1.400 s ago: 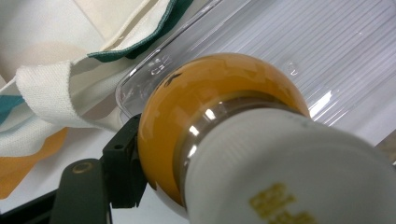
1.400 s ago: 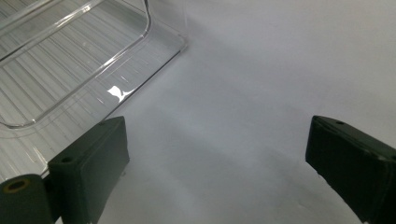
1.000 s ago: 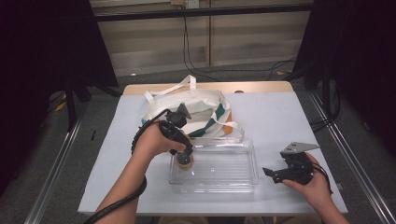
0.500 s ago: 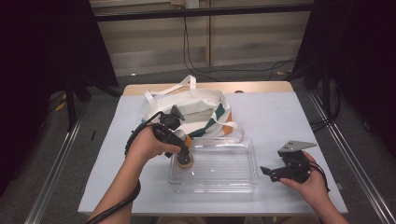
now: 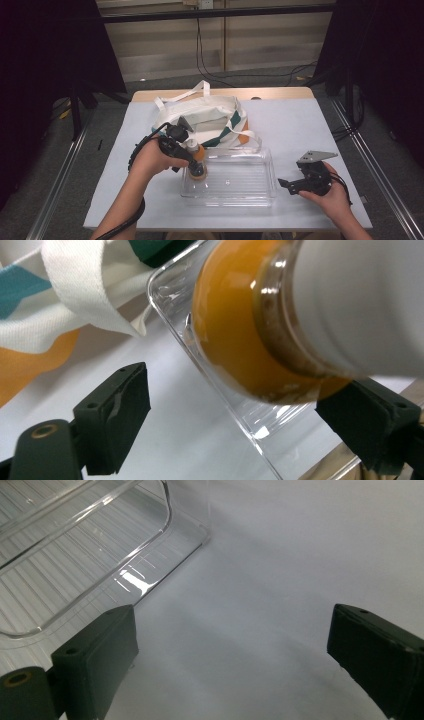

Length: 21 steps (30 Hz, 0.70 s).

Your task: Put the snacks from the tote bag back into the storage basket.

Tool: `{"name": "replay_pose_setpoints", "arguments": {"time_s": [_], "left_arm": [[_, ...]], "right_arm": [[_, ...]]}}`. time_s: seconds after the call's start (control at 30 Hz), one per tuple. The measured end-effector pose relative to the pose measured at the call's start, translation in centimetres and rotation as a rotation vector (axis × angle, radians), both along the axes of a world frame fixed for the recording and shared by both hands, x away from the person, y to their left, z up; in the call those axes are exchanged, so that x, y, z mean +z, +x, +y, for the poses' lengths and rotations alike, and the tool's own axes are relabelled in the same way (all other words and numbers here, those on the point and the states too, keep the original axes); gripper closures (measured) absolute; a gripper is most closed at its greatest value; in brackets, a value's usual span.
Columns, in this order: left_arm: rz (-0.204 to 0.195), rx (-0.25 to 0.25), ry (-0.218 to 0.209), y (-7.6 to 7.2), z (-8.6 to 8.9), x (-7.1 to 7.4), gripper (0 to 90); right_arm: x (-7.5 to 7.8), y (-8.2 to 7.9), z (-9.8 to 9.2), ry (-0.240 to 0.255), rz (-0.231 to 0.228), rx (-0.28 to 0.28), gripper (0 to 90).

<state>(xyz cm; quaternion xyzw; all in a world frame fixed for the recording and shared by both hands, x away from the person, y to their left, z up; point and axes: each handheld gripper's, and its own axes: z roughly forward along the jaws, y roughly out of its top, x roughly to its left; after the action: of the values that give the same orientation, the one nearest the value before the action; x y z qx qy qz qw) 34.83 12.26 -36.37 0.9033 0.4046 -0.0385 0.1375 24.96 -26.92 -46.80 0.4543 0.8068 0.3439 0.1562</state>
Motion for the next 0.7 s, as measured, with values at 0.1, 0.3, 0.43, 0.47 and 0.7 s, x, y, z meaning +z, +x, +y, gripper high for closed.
{"name": "replay_pose_setpoints", "arguments": {"time_s": [0.1, 0.3, 0.43, 0.47, 0.7], "left_arm": [[-0.008, 0.003, -0.005, -0.14, 0.26, 0.00, 13.4], [-0.008, 0.005, -0.004, -0.33, 0.76, 0.18, 12.7], [-0.003, 0.005, -0.014, -0.47, 0.85, 0.21, 12.4], [-0.005, 0.002, -0.010, -0.47, 0.91, 0.19, 12.3], [-0.009, 0.013, -0.020, -0.64, 1.07, 0.14, 11.9]], "right_arm": [[0.10, 0.01, 0.01, 0.006, -0.008, 0.000, 5.6], [-0.10, 0.14, 0.05, 0.002, -0.003, 0.005, 5.6], [-0.05, 0.07, 0.00, -0.001, 0.001, 0.001, 5.6], [-0.03, 0.08, -0.03, 0.000, 0.000, 0.002, 5.6], [-0.06, -0.07, -0.02, -0.006, -0.002, 0.002, 5.6]]}}
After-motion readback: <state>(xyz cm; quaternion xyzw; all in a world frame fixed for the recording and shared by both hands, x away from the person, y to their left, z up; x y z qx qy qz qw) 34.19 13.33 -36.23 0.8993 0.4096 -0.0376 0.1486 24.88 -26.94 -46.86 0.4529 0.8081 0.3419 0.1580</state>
